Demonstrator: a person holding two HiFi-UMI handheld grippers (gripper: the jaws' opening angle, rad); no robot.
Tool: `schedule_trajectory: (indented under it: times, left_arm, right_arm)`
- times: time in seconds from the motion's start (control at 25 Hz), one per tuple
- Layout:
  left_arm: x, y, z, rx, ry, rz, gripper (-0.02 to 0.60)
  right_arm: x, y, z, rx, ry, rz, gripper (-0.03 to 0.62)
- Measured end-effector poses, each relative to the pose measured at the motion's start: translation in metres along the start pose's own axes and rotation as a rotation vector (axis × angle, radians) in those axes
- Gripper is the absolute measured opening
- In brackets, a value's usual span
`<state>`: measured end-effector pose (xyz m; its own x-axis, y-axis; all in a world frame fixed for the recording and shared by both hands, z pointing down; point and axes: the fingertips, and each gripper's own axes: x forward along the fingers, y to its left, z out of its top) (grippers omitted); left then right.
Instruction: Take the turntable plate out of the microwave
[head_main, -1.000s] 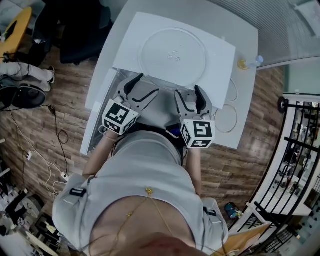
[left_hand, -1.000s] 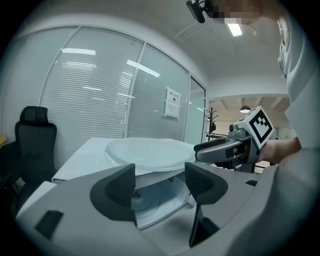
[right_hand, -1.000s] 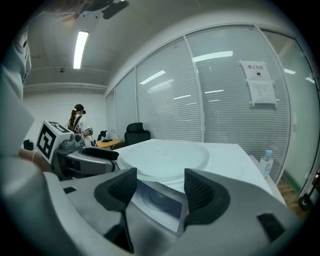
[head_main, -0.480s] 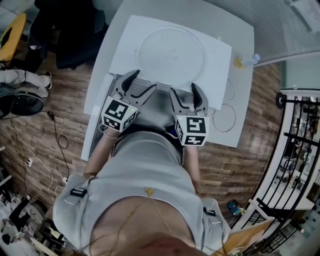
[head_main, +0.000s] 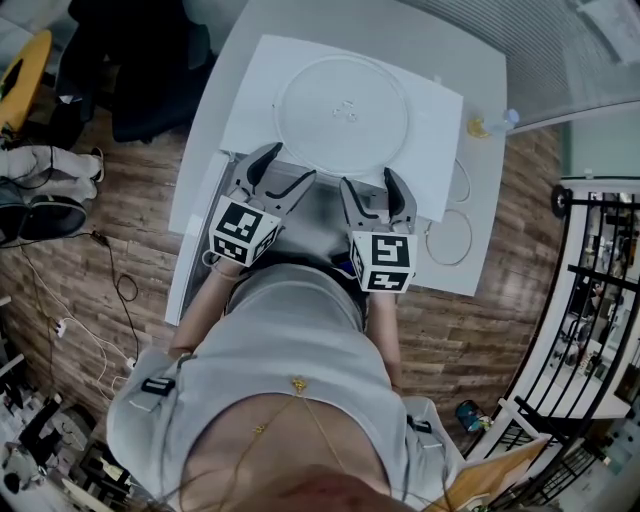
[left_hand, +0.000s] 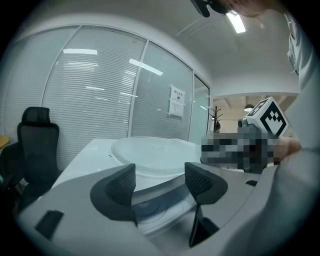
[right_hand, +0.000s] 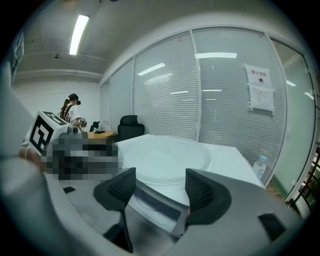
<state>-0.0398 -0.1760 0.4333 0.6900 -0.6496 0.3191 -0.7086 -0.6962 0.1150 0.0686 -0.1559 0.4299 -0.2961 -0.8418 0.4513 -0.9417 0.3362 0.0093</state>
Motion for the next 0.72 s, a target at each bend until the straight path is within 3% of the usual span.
schedule_trajectory:
  times: [0.36,0.56,0.72]
  left_arm:
    - [0.0012,0.0018,0.0009,-0.024,0.0,0.013,0.31]
    - [-0.0005,0.0008,0.0032,-0.092,-0.029,-0.011,0.31]
    - [-0.0053,-0.0019,0.0025,-0.086,-0.026,-0.009,0.31]
  right_arm:
    - [0.0011,-0.0021,0.0014,0.02,-0.004,-0.016,0.293]
    - [0.0004,-0.0022,0.0002,0.009,-0.013,-0.019,0.293]
    - [-0.0024,-0.0055,-0.0022,-0.012,-0.004,-0.02,0.293]
